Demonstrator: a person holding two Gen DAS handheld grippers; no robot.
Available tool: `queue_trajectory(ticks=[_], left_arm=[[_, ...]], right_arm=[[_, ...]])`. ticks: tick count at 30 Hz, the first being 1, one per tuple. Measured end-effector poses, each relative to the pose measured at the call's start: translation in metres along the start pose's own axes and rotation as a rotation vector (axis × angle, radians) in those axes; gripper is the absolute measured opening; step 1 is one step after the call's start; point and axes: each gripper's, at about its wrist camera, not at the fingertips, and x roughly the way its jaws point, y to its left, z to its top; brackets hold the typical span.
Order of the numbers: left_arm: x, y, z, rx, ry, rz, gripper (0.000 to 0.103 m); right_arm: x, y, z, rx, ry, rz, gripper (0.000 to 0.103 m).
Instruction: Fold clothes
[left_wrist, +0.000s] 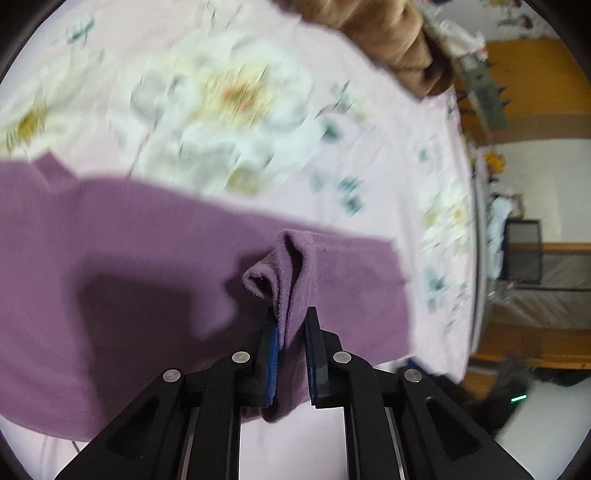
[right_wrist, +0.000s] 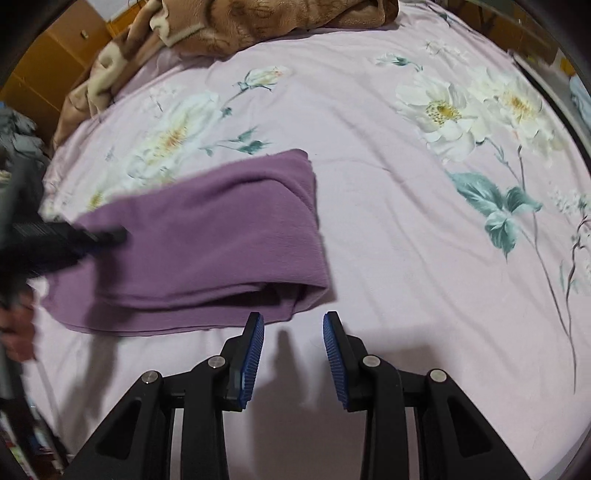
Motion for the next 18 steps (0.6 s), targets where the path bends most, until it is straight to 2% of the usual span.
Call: queue_trajectory(ticks=[4, 10, 15, 18], left_arm=[[-0.025, -0.024, 0.015, 0.019, -0.047, -0.059, 0.012], [-0.044, -0.059, 0.023, 0.03, -0.064, -0.142, 0.012], [-0.056, -0.082, 0.022, 0.036, -0.074, -0.194, 0.01], [-0.056, -0.087, 0.025, 0.075, -0.079, -0.174, 0.009]], right_arm=[[0.011, 0.002, -0.001, 0.029, -0.02, -0.012, 0.035], [0.027, 0.007, -0.007, 0.104, -0.036, -0.039, 0.035], [0.021, -0.002, -0.002, 0.24, -0.131, -0.089, 0.035], [0.007, -0.014, -0.005, 0.33, -0.197, -0.126, 0.035]])
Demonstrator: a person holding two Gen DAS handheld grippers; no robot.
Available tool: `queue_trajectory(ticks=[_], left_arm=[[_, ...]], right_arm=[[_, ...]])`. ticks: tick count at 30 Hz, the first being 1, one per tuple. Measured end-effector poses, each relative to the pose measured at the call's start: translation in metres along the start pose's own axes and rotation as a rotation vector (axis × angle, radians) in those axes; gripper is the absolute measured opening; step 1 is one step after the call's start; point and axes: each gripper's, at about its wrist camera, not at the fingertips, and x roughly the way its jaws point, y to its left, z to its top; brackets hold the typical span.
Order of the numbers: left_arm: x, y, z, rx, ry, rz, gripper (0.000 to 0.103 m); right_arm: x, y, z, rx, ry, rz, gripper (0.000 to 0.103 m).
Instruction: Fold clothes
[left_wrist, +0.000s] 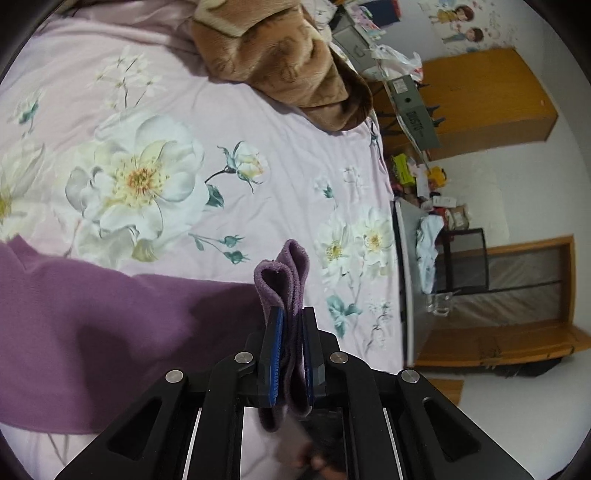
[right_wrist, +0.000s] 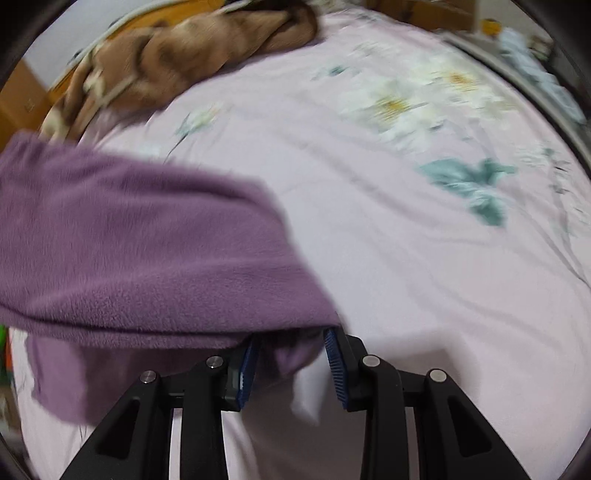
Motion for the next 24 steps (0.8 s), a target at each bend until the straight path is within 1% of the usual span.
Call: queue_trajectory(ticks=[2, 5, 7, 9, 11, 12, 14, 15, 16, 18, 19, 20, 21, 22, 24], left_arm=[[0.001, 0.004, 0.001, 0.006, 0.006, 0.011, 0.008], [0.007, 0.015, 0.0, 0.025, 0.022, 0.045, 0.008], [0.014, 0.028, -0.005, 0.019, 0.049, 0.062, 0.008], [0.021, 0.043, -0.013, 0.023, 0.076, 0.112, 0.008], [0.028, 0.059, -0.021, 0.018, 0.095, 0.158, 0.008], [0.029, 0.065, -0.024, 0.007, 0.1, 0.172, 0.012], [0.04, 0.086, -0.03, -0.046, 0.127, 0.204, 0.024], [0.046, 0.093, -0.032, -0.067, 0.136, 0.213, 0.035], [0.051, 0.098, -0.032, -0.077, 0.139, 0.21, 0.039], [0.061, 0.108, -0.033, -0.099, 0.147, 0.206, 0.039], [0.063, 0.11, -0.032, -0.101, 0.146, 0.196, 0.041], [0.067, 0.11, -0.031, -0.103, 0.144, 0.175, 0.044], [0.072, 0.11, -0.03, -0.099, 0.147, 0.163, 0.049], [0.079, 0.112, -0.029, -0.094, 0.16, 0.171, 0.05], [0.092, 0.114, -0.029, -0.092, 0.184, 0.183, 0.05]], right_arm=[[-0.01, -0.02, -0.004, 0.065, -0.002, -0.024, 0.035], [-0.013, -0.038, -0.018, 0.092, 0.033, -0.061, 0.035], [-0.013, -0.043, -0.025, 0.086, 0.057, -0.076, 0.035], [-0.016, -0.04, -0.028, 0.059, 0.057, -0.08, 0.035], [-0.018, -0.029, -0.025, 0.029, 0.049, -0.056, 0.035], [-0.019, -0.02, -0.024, 0.005, 0.041, -0.038, 0.035], [-0.018, 0.007, -0.023, -0.071, 0.035, -0.011, 0.035], [-0.016, 0.018, -0.024, -0.105, 0.034, -0.005, 0.035], [-0.014, 0.025, -0.025, -0.129, 0.035, -0.004, 0.035], [-0.011, 0.037, -0.029, -0.192, 0.028, -0.023, 0.023], [-0.009, 0.041, -0.029, -0.224, 0.02, -0.035, 0.012], [-0.007, 0.044, -0.03, -0.256, 0.013, -0.046, 0.01], [-0.005, 0.048, -0.03, -0.287, 0.007, -0.051, 0.01], [-0.002, 0.051, -0.03, -0.317, 0.003, -0.053, 0.01], [0.008, 0.055, -0.031, -0.376, 0.014, -0.056, 0.01]])
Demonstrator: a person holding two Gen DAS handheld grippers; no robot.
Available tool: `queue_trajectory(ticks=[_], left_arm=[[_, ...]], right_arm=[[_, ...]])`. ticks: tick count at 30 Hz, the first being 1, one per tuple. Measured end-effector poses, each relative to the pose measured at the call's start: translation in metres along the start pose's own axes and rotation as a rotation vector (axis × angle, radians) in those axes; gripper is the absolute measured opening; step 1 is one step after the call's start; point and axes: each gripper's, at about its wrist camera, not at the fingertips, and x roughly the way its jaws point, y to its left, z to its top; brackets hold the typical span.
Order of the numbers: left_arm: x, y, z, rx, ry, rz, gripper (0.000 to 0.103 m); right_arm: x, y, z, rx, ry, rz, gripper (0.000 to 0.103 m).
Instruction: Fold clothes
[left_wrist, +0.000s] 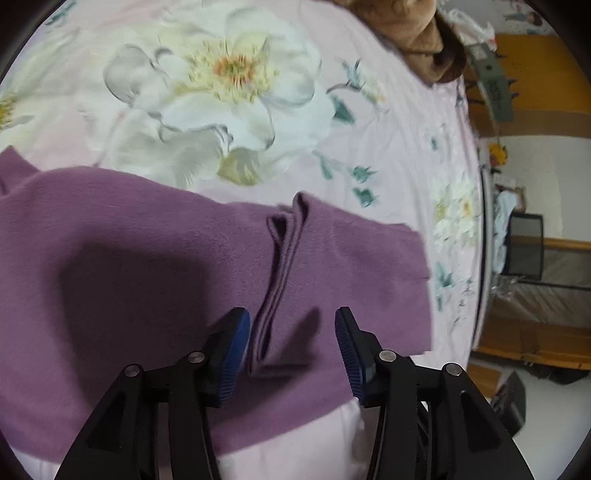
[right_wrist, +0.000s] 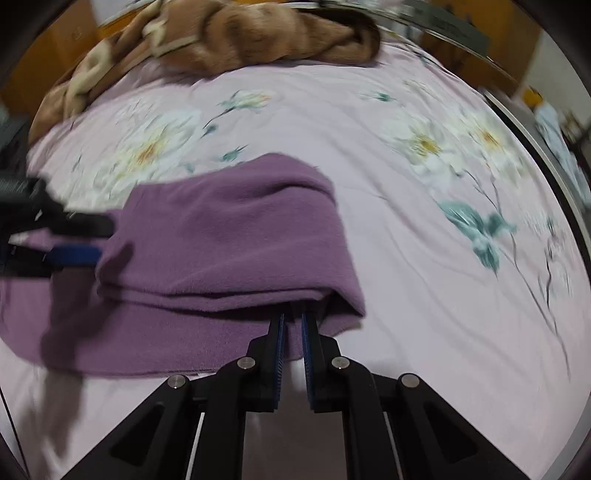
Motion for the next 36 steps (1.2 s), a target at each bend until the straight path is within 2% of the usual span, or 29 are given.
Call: queue_trajectory(ticks=[3, 5, 6, 7, 10, 17, 23, 28, 31, 36], left_arm=[[0.013, -0.001, 0.001, -0.005, 0.018, 0.009, 0.05], [0.015, -0.002, 0.0, 0.006, 0.016, 0.015, 0.045], [0.016, -0.003, 0.0, 0.012, 0.016, 0.022, 0.027], [0.015, -0.003, 0.0, 0.013, 0.014, 0.017, 0.019], [0.01, -0.005, -0.002, 0.017, 0.005, 0.002, 0.012], [-0.009, -0.014, -0.004, -0.003, -0.038, -0.052, 0.012], [-0.027, -0.035, 0.0, -0.007, -0.077, -0.104, 0.011], [-0.034, -0.047, 0.003, 0.009, -0.087, -0.116, 0.011], [-0.035, -0.049, 0.002, 0.006, -0.09, -0.118, 0.011], [-0.033, -0.041, -0.003, -0.004, -0.086, -0.097, 0.011]], right_arm=[[0.015, 0.001, 0.0, -0.034, 0.008, -0.015, 0.01], [0.019, -0.003, 0.003, -0.022, 0.0, -0.019, 0.007], [0.02, -0.006, 0.004, -0.005, 0.0, -0.018, 0.003], [0.019, -0.01, 0.006, 0.021, 0.001, -0.005, 0.002], [0.007, -0.025, 0.002, 0.078, -0.007, 0.031, 0.002], [-0.016, -0.066, -0.017, 0.167, 0.001, 0.009, 0.0], [-0.017, -0.036, -0.011, 0.04, -0.041, 0.042, 0.005], [0.006, -0.027, -0.001, 0.002, -0.023, 0.028, 0.007], [0.009, -0.023, 0.003, -0.051, -0.033, -0.01, 0.007], [0.002, -0.042, 0.002, 0.0, -0.041, 0.019, 0.002]])
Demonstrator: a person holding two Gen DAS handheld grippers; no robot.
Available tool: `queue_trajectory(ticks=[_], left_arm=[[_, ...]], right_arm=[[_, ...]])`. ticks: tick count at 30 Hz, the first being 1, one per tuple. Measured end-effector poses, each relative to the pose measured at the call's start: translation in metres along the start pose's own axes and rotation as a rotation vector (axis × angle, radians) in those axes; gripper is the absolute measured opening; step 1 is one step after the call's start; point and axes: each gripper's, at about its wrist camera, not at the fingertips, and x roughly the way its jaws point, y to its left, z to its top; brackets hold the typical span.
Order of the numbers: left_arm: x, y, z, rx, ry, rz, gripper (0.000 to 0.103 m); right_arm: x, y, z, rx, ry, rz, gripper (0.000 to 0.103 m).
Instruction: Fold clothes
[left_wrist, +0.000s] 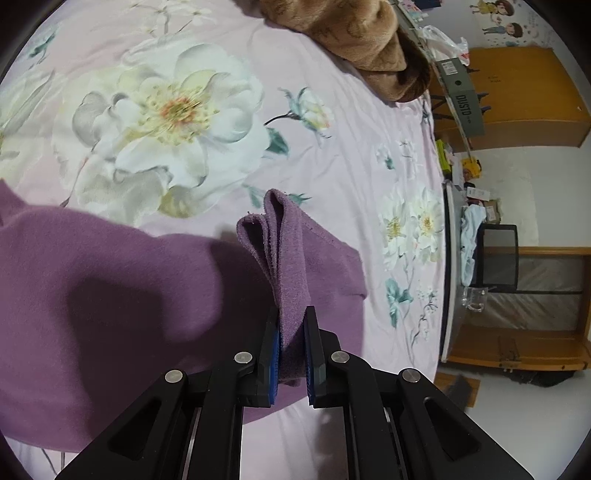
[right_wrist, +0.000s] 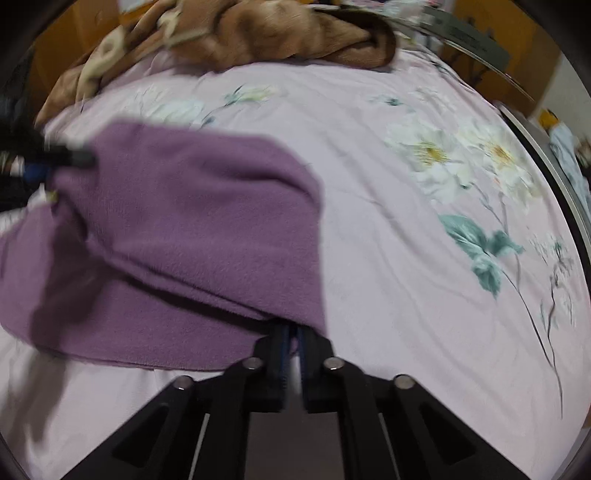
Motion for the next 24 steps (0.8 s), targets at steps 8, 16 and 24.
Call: queue_trajectory(ticks=[8, 16, 24], left_arm=[[0.019, 0.041, -0.032, -0.011, 0.054, 0.11, 0.011], [0.004, 0.038, -0.04, -0.022, 0.009, 0.102, 0.01], [0.012, 0.073, -0.047, -0.057, 0.078, 0.098, 0.016]], right_arm=[[-0.002, -0.044, -0.014, 0.108, 0.066, 0.004, 0.0], [-0.028, -0.038, -0.005, 0.083, 0.043, 0.053, 0.005], [-0.024, -0.026, 0.005, 0.074, 0.057, 0.085, 0.007]])
